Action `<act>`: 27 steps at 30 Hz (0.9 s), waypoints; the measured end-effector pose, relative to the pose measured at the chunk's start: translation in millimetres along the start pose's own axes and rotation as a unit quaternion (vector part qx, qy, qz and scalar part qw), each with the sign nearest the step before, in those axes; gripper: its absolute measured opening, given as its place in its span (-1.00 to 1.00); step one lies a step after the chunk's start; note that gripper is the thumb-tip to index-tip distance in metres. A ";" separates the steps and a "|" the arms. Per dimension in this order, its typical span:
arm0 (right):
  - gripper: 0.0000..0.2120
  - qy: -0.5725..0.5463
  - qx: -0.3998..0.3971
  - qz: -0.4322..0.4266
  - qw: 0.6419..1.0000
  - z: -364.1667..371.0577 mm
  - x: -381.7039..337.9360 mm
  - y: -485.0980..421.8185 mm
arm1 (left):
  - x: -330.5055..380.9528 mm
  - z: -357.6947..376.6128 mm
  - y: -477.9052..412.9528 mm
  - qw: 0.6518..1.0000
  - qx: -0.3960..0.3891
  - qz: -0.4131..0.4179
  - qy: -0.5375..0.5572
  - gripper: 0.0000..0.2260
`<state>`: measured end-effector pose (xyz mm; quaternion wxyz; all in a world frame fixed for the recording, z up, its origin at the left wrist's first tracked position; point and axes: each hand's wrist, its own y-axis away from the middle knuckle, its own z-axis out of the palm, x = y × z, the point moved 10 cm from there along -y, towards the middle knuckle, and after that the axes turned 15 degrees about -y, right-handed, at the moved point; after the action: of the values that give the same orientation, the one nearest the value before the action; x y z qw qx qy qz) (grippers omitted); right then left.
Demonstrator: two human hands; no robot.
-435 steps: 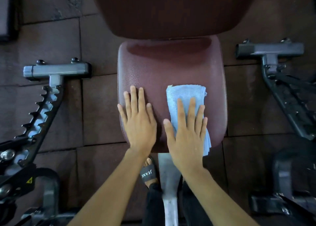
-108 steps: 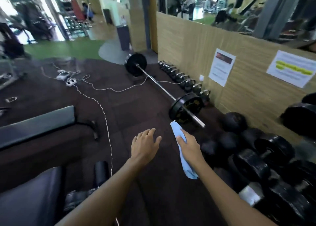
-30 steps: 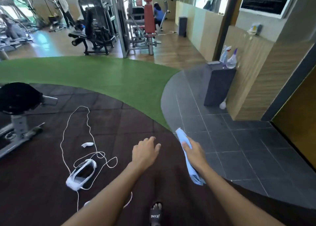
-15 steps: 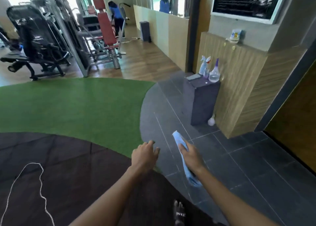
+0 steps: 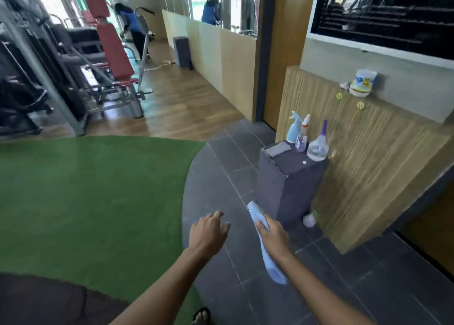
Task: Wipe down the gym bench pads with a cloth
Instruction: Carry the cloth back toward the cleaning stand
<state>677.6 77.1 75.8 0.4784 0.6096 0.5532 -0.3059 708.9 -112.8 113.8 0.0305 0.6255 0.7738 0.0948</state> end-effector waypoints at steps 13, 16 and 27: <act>-0.61 -0.043 0.196 0.124 0.972 9.0 -28.6 -278.2 | 36.1 -16.3 -372.4 0.970 -0.058 0.225 -0.077 -0.58; -0.62 -0.058 0.247 0.151 0.955 -6.9 -12.9 -329.7 | 83.2 -2.8 -432.0 0.951 -0.080 0.283 -0.098 -0.57; -0.59 -0.052 0.347 0.303 0.886 -58.9 64.8 -503.8 | 241.4 48.3 -614.1 0.889 -0.111 0.422 -0.140 -0.60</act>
<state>194.2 121.0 -85.1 0.3336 0.8580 0.1742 -0.3495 74.0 5.1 -29.9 0.1653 0.8925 0.4087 0.0957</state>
